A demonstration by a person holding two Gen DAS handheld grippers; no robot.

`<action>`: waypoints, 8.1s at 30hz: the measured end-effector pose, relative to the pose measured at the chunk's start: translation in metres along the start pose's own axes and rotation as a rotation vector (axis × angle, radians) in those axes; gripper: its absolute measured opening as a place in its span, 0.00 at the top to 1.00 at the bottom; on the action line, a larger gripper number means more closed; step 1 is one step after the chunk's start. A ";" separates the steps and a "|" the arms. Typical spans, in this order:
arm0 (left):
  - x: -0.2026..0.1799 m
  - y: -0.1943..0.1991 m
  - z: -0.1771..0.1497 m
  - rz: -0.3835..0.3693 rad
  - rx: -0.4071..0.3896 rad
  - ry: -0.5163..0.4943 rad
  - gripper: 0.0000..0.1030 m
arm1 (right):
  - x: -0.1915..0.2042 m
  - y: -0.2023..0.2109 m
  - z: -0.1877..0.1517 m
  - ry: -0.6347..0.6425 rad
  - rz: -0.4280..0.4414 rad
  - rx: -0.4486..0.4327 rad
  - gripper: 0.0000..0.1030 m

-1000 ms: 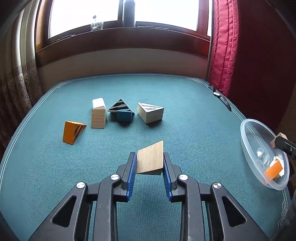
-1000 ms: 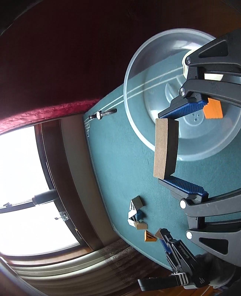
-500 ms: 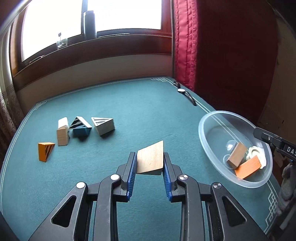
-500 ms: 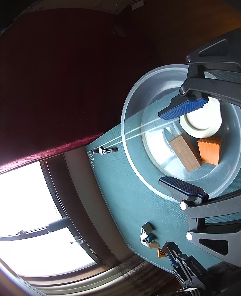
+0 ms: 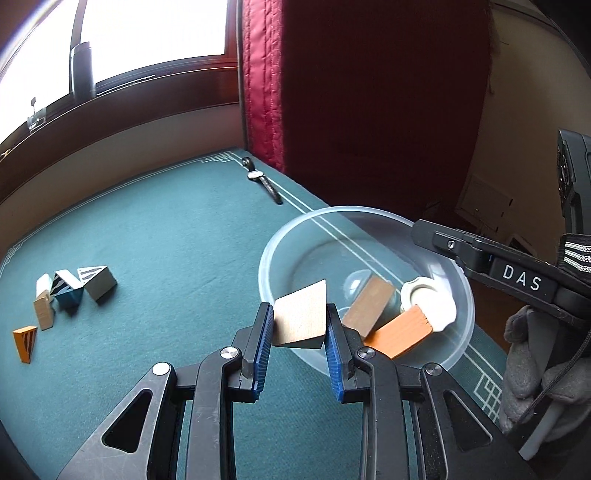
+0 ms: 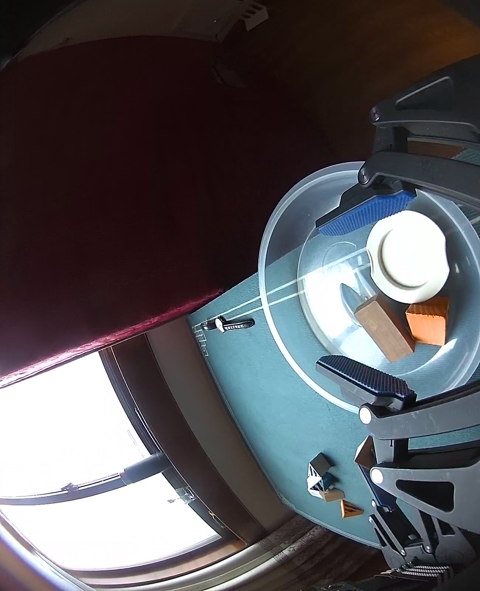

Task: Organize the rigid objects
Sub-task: 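Lower the wooden wedge into the clear bowl and open the left gripper, then withdraw the left gripper from the bowl, then move both grippers back toward the scattered blocks, left toward the orange block, then close the left gripper on the orange block and lift it, then grasp the white black-striped triangular block with the right gripper while the left holds the orange block, then carry the striped triangle and orange block toward the clear bowl with both grippers, then lower the striped triangle into the bowl and open the right gripper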

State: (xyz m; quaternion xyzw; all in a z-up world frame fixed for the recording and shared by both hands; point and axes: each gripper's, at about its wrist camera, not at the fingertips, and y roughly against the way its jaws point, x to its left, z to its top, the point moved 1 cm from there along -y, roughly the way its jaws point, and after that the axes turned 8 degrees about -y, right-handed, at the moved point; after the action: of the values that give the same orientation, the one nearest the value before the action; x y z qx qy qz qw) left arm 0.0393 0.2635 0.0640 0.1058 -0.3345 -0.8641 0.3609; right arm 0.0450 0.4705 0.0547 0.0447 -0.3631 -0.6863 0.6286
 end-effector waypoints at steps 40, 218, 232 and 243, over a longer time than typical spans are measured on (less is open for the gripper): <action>0.035 0.010 -0.026 0.085 -0.005 0.141 0.20 | 0.014 -0.006 -0.012 0.029 0.011 0.022 0.04; 0.201 0.039 -0.098 0.314 0.028 0.252 0.70 | 0.096 -0.027 -0.046 0.127 0.039 0.145 0.55; 0.171 0.046 -0.094 0.290 0.021 0.278 0.70 | 0.042 -0.003 -0.032 0.052 -0.033 0.087 0.55; 0.129 0.046 -0.077 0.228 0.011 0.243 0.70 | 0.021 -0.001 -0.033 0.055 -0.040 0.106 0.37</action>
State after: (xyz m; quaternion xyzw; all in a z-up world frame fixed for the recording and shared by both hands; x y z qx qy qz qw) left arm 0.0050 0.1122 0.0433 0.1729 -0.3029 -0.7965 0.4939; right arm 0.0565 0.4370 0.0386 0.1041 -0.3807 -0.6770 0.6212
